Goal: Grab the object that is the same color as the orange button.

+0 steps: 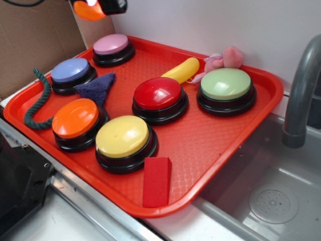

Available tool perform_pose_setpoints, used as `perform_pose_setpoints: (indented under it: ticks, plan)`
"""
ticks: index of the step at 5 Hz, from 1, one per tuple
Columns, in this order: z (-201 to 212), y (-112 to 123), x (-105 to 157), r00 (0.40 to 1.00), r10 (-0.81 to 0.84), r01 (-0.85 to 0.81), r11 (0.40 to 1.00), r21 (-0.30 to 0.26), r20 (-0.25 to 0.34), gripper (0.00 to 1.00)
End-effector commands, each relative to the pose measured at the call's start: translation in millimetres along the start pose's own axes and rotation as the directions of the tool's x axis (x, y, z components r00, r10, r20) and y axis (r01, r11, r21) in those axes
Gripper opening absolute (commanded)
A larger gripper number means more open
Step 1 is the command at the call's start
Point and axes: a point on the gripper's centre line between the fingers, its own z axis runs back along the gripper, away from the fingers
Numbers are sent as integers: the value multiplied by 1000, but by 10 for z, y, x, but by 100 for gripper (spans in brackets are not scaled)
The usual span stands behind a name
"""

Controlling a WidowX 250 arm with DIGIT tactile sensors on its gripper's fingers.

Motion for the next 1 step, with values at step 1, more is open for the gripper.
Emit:
perform_pose_setpoints:
  ticks: [1]
  plan:
    - [231, 290, -102, 1000, 27, -26, 998, 50, -16, 0]
